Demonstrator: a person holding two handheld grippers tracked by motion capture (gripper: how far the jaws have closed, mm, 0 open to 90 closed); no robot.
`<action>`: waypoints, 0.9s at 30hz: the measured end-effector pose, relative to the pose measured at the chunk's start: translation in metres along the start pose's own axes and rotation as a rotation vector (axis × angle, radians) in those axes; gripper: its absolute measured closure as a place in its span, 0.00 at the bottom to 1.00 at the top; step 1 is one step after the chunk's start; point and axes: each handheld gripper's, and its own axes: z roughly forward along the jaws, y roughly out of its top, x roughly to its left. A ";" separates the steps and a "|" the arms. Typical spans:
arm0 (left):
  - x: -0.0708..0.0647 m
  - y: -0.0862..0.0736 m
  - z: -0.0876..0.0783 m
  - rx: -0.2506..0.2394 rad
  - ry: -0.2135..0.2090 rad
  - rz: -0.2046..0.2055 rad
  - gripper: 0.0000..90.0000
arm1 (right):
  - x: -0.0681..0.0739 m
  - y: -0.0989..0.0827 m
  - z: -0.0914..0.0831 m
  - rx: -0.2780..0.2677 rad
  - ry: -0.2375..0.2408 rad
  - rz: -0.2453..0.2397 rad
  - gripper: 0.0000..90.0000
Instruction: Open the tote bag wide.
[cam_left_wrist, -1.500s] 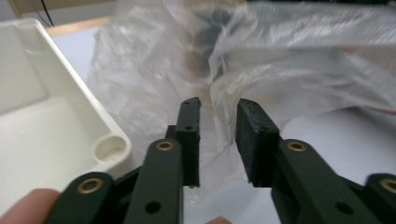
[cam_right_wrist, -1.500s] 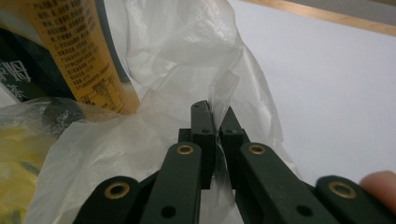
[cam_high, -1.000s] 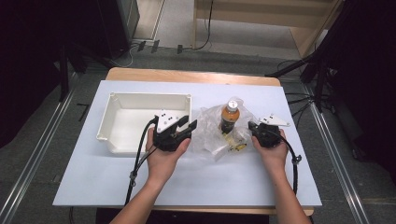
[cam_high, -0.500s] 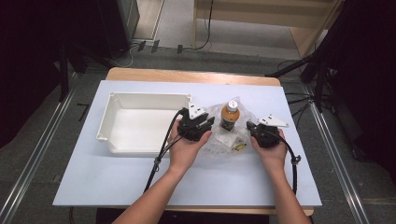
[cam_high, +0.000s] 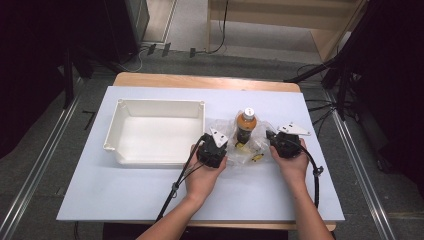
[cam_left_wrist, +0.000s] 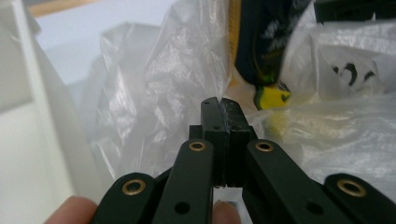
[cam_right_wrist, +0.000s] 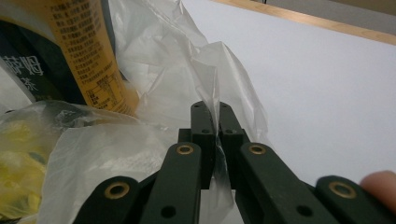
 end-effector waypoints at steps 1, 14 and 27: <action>0.000 -0.004 0.001 -0.003 0.001 -0.009 1.00 | 0.000 0.000 0.000 0.000 0.002 -0.001 1.00; 0.002 -0.037 0.005 0.091 0.039 0.079 1.00 | -0.008 -0.007 0.011 0.095 -0.023 0.035 1.00; 0.009 -0.040 0.002 0.091 0.016 0.054 1.00 | -0.017 -0.011 0.023 0.177 -0.054 0.067 1.00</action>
